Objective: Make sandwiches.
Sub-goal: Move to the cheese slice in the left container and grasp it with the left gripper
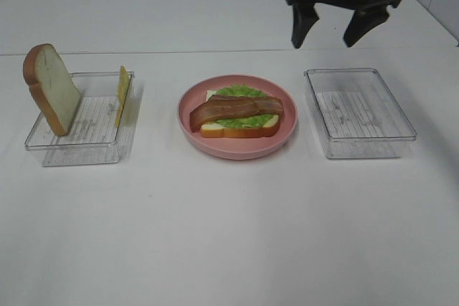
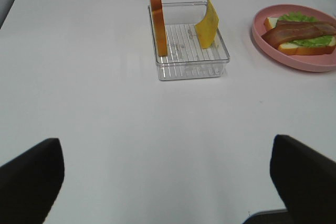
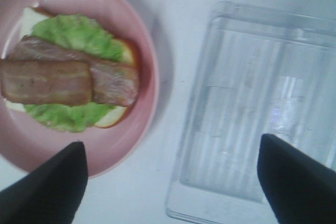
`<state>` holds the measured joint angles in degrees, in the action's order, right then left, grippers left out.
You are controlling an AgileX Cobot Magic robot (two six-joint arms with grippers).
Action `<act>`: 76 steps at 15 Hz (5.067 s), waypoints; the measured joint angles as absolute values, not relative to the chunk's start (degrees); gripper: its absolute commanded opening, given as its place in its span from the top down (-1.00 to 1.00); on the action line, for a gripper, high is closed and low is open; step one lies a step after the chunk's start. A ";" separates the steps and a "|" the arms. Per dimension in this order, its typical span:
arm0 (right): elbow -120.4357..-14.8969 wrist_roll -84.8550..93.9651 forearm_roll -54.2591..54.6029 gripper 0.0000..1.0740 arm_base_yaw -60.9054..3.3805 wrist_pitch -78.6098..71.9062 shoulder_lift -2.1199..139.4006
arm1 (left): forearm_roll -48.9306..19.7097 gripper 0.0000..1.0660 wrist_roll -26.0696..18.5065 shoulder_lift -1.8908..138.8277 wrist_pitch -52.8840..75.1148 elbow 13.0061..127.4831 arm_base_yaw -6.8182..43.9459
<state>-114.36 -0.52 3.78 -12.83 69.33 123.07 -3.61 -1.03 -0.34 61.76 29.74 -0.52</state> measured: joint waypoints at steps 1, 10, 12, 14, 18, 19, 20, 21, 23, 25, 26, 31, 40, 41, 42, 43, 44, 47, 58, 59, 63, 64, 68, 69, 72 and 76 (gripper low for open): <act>-114.36 -0.52 3.55 -0.60 -11.23 69.33 122.56 | -3.61 -0.88 -1.03 -0.34 61.76 29.74 -0.52; -88.64 -0.52 0.80 -0.59 -1.60 69.16 101.59 | -3.61 -0.88 -1.03 -0.34 61.76 29.74 -0.52; -70.70 -0.57 0.00 -0.59 -1.60 66.63 80.33 | -3.61 -0.88 -1.03 -0.34 61.76 29.74 -0.52; -60.50 -1.09 0.00 -0.59 -1.60 65.83 68.18 | -3.61 -0.88 -1.03 -0.34 61.76 29.74 -0.52; -40.91 -2.69 0.00 -0.59 -1.60 65.09 33.92 | -3.61 -0.88 -1.03 -0.34 61.76 29.74 -0.52; -36.90 -2.69 -0.46 -0.59 -1.60 65.09 22.46 | -3.61 -0.88 -1.03 -0.34 61.76 29.74 -0.52; -35.75 -2.69 -0.52 -0.59 -1.60 65.15 19.14 | -3.61 -0.88 -1.03 -0.34 61.76 29.74 -0.52; -34.03 -2.69 -1.09 -0.59 -1.60 65.15 13.69 | -3.61 -0.88 -1.03 -0.34 61.76 29.74 -0.52; -30.77 -1.89 -3.90 -0.59 -1.60 65.55 2.35 | -3.61 -0.88 -1.03 -0.34 61.76 29.74 -0.52; -28.88 -1.03 -4.53 -0.59 -1.60 66.00 -0.17 | -3.61 -0.88 -1.03 -0.34 61.76 29.74 -0.52; -27.39 -0.97 -4.47 -0.58 -1.60 65.72 -0.23 | -3.61 -0.88 -1.03 -0.34 61.76 29.74 -0.52; -26.13 -0.57 -3.50 -0.58 -1.60 63.66 -0.23 | -3.61 -0.88 -1.03 -0.34 61.76 29.74 -0.52; -26.13 -0.57 -3.44 -0.58 -1.60 63.66 -0.23 | -3.61 -0.88 -1.03 -0.34 61.76 29.74 -0.52; -26.13 -0.57 -3.44 -0.58 -1.60 63.66 -0.23 | -3.61 -0.88 -1.03 -0.34 61.76 29.74 -0.52; -26.13 -0.57 -3.44 -0.58 -1.60 63.66 -0.23 | -3.61 -0.88 -1.03 -0.34 61.76 29.74 -0.52; -26.13 -0.57 -3.44 -0.58 -1.60 63.66 -0.23 | -3.61 -0.88 -1.03 -0.34 61.76 29.74 -0.52; -26.13 -0.57 -3.44 -0.58 -1.60 63.66 -0.23 | -3.61 -0.88 -1.03 -0.06 61.82 29.74 -0.52; -26.13 -0.57 -3.44 -0.58 -1.60 63.66 -0.23 | -3.61 -0.88 -0.63 13.01 66.81 37.07 -0.52; -26.13 -0.57 -3.38 -0.58 -1.60 63.66 -0.23 | 0.63 -0.89 5.10 93.56 69.56 94.94 8.48; -26.13 -0.57 -3.38 -0.58 -1.60 63.66 -0.23 | 1.15 -0.89 6.36 99.01 69.56 98.84 10.83; -26.13 -0.57 -3.38 -0.58 -1.60 63.66 -0.23 | 0.34 -0.89 7.85 115.68 69.44 111.96 14.61; -26.13 -0.57 -3.38 -0.58 -1.60 63.66 -0.23 | -0.92 -0.89 8.54 119.58 69.44 113.33 14.67; -26.13 -0.57 -3.38 -0.58 -1.60 63.66 -0.23 | -0.97 -0.89 9.28 126.51 69.56 113.85 14.78; -26.13 -0.57 -3.38 -0.58 -1.60 63.66 -0.23 | -1.03 -0.89 9.28 127.65 69.61 113.85 14.78; -26.13 -0.57 -3.38 -0.58 -1.60 63.66 -0.23 | -1.03 -0.89 9.34 130.75 69.84 115.51 14.78; -26.13 -0.57 -3.38 -0.58 -1.60 63.66 -0.23 | -1.20 -0.88 9.34 136.71 69.84 122.90 14.78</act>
<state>-26.13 -0.57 -3.38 -1.60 63.66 -0.23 -1.20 9.34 136.71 69.84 122.90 14.78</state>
